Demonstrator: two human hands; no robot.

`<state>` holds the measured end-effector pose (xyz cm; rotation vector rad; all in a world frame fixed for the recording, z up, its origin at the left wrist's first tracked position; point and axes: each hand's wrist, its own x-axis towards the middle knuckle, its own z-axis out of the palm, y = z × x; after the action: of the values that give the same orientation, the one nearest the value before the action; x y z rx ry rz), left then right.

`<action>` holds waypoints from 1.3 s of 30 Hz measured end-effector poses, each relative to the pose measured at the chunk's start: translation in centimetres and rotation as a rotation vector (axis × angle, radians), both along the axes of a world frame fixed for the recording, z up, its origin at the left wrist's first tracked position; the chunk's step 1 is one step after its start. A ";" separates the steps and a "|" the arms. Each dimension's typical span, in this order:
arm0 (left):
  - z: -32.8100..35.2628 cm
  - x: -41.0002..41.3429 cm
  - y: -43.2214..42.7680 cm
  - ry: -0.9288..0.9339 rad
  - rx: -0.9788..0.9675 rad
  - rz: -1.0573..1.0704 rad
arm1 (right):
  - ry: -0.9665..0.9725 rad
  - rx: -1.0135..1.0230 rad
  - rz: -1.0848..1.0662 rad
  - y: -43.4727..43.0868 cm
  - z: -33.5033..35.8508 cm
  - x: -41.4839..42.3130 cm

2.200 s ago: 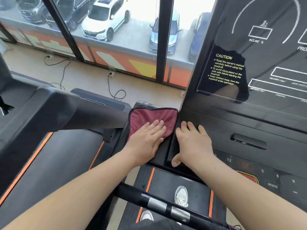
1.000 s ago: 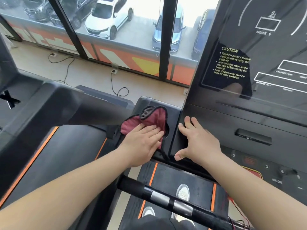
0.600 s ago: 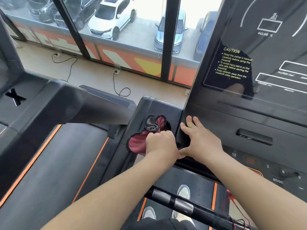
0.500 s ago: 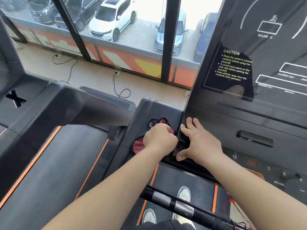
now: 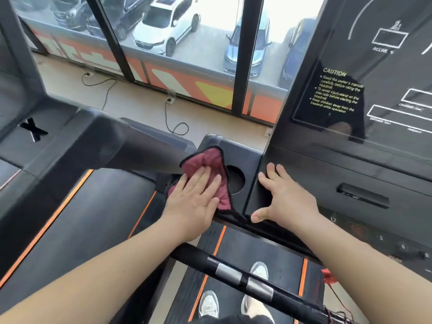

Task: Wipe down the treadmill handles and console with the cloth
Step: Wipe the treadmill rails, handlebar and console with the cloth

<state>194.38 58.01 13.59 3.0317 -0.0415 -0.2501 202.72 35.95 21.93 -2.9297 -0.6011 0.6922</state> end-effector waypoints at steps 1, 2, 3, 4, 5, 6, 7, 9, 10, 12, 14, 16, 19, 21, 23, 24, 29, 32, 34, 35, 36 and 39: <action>0.1 -0.2 -0.2 0.013 -0.009 0.074 | 0.002 0.004 0.001 0.0 -0.1 0.0; 0.2 0.2 -0.4 0.025 -0.010 0.135 | 0.002 0.005 0.005 -0.1 -0.1 0.1; 0.3 1.3 -0.5 0.033 -0.011 0.177 | -0.001 0.005 0.007 -0.1 -0.3 0.1; 0.5 2.9 -0.6 0.039 -0.013 0.203 | -0.002 0.006 0.008 -0.1 -0.4 0.2; 0.5 4.8 -0.6 0.043 -0.015 0.204 | 0.000 0.006 0.008 -0.1 -0.5 0.3; 0.6 6.8 -0.5 0.050 -0.016 0.187 | 0.001 0.005 0.009 -0.1 -0.5 0.3; 0.6 8.9 -0.4 0.063 -0.013 0.162 | 0.000 0.006 0.011 -0.1 -0.6 0.4; 0.9 12.3 -1.3 0.095 0.009 0.106 | -0.003 0.013 0.010 -0.1 -0.7 0.4; 1.1 13.4 -2.4 0.110 0.020 0.065 | -0.003 0.020 0.006 -0.2 -0.8 0.5; 1.4 14.1 -4.8 0.123 -0.004 -0.057 | -0.004 0.026 0.005 -0.3 -0.8 0.6; 1.1 13.1 -5.6 0.101 -0.058 -0.184 | -0.003 0.023 0.017 -0.5 -0.9 0.7; 0.9 12.5 -3.7 0.083 -0.071 -0.304 | -0.008 0.031 0.014 -0.5 -1.0 0.8; 1.3 14.6 -0.8 0.110 0.031 -0.234 | 0.004 0.030 0.016 -0.5 -1.0 1.0; 1.5 16.1 -1.3 0.127 0.040 -0.019 | 0.015 0.030 0.012 -0.5 -1.1 1.0; 1.2 15.7 -3.3 0.097 -0.011 0.065 | 0.014 0.031 0.000 -0.5 -1.0 0.9; 1.0 14.6 -4.2 0.079 -0.047 0.051 | 0.014 0.030 -0.003 -0.4 -0.9 0.8; 0.0 7.0 -4.6 0.016 -0.185 -0.136 | 0.028 0.035 -0.037 -0.2 -0.4 0.4; -0.1 4.0 -3.5 0.007 -0.235 -0.213 | 0.039 0.042 -0.062 0.1 0.0 0.1; 0.3 2.5 -2.9 0.001 -0.265 -0.229 | 0.044 0.041 -0.072 0.1 0.3 -0.1; 0.6 1.7 -2.7 -0.005 -0.270 -0.236 | 0.044 0.044 -0.073 0.1 0.4 -0.3; 0.8 0.8 -2.5 -0.011 -0.267 -0.235 | 0.045 0.050 -0.072 -0.1 0.4 -0.4; 0.5 -2.4 -2.1 -0.110 -0.220 -0.168 | 0.056 0.070 -0.054 -0.6 0.2 -0.7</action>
<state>191.96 55.89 14.12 2.8214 -0.3121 -0.0844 202.03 35.38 22.11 -2.8403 -0.5277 0.7287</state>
